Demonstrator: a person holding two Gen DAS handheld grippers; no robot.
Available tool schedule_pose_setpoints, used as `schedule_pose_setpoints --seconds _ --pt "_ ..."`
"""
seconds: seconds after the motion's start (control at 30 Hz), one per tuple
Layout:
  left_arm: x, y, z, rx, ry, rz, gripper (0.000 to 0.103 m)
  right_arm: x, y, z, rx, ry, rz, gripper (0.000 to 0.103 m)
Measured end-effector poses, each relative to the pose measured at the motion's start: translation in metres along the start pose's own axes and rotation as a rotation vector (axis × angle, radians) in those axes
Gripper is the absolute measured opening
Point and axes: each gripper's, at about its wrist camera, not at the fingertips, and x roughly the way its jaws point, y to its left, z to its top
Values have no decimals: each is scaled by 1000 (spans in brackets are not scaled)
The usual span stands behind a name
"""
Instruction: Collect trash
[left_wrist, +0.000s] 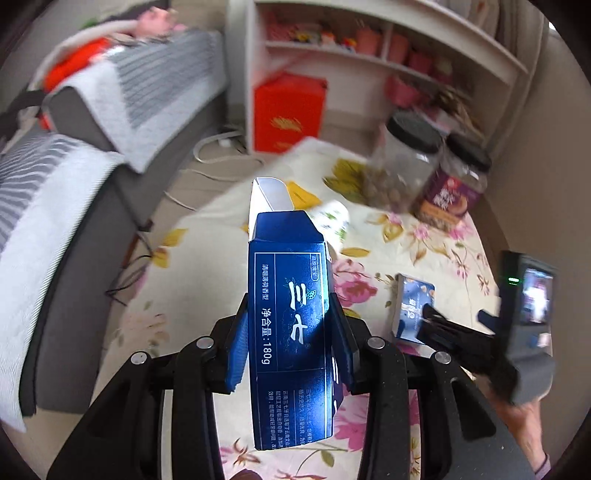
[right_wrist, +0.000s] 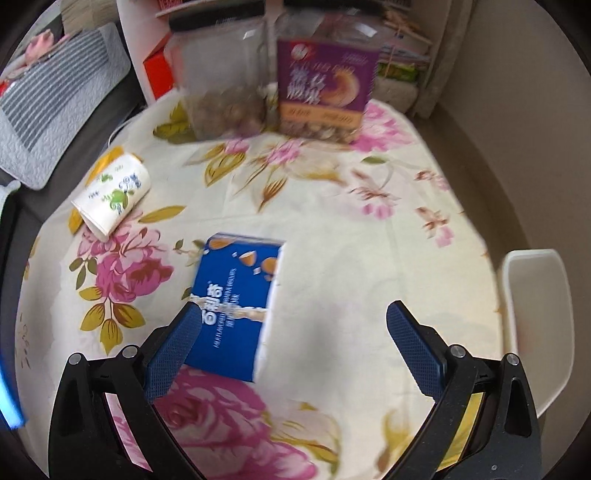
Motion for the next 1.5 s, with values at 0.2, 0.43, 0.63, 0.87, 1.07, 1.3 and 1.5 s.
schedule_pose_setpoints --seconds 0.2,0.43,0.63,0.87,1.07,1.3,1.5 --pt "-13 0 -4 -15 -57 18 39 22 12 6 25 32 101 96" --pt "-3 5 -3 -23 -49 63 39 27 23 8 -60 -7 73 54" --pt "-6 13 -2 -61 -46 61 39 -14 21 16 -48 -102 131 52" --pt "-18 12 -1 -73 -90 61 39 -83 26 10 -92 -245 158 52" --pt "-27 4 -3 -72 -124 69 39 -116 14 -3 -89 -315 158 53" --pt "-34 -15 -8 -46 -168 86 39 -134 4 -16 -94 -367 118 54" --pt "-42 -44 -12 9 -215 75 36 -143 -14 -21 -88 -389 96 54"
